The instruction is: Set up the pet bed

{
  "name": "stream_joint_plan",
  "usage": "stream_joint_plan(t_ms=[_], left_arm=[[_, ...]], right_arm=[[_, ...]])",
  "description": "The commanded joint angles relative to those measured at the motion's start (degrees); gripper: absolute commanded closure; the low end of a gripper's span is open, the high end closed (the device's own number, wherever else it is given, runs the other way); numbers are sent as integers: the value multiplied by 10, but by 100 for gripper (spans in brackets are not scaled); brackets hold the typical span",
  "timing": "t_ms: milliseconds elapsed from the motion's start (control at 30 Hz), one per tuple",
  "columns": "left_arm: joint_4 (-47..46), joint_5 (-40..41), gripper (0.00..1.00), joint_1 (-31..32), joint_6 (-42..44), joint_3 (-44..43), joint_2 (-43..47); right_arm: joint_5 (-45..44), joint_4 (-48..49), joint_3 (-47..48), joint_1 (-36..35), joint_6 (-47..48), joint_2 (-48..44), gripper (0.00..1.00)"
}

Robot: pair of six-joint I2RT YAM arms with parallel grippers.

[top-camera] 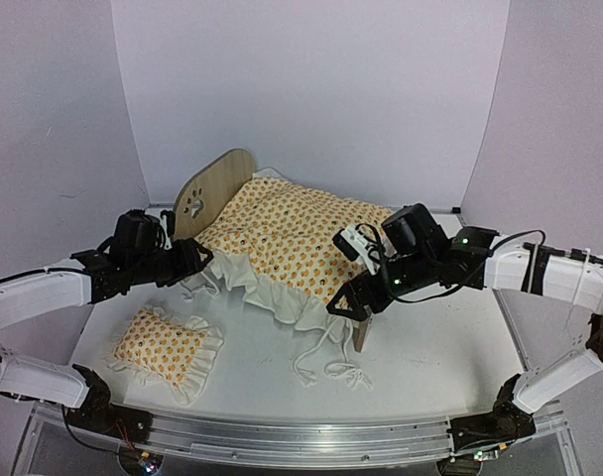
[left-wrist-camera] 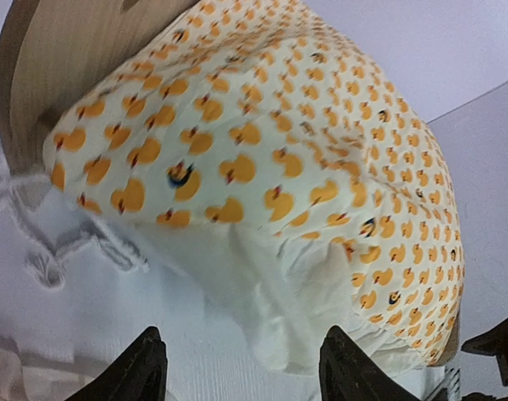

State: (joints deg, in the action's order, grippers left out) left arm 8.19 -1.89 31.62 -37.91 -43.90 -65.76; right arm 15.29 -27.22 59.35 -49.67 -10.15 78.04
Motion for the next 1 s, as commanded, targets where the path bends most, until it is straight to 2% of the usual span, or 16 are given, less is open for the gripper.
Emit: stream_joint_plan(t_ms=[0,200,333,367,400,533,600,700,833,900,967], left_arm=[[-141,-18,36,-1,-147,66,5],[-239,-54,36,-2,-219,74,-69],[-292,-33,38,-2,-193,88,-68],[-303,-31,42,-2,-181,89,-70],[-304,-27,56,-2,-171,88,-72],[-276,-2,89,-9,-121,93,-69],[-259,13,99,-15,-89,101,-62],[-218,55,100,-22,-20,92,-75],[-106,120,100,-24,72,33,-148],[-89,143,100,-26,97,26,-173],[-86,159,100,-27,106,28,-188]], right_arm=[[19,53,45,-5,33,25,15],[21,71,64,-9,27,44,16],[24,78,61,-12,24,47,16],[23,79,58,-12,23,48,16],[19,82,56,-13,21,49,16],[-48,82,64,-15,-3,64,18],[-63,81,75,-15,-15,79,24],[-27,86,100,-22,-22,116,32],[-12,92,139,-38,-18,185,41],[-33,92,151,-38,-27,216,48],[-94,93,151,-38,-47,227,55]])
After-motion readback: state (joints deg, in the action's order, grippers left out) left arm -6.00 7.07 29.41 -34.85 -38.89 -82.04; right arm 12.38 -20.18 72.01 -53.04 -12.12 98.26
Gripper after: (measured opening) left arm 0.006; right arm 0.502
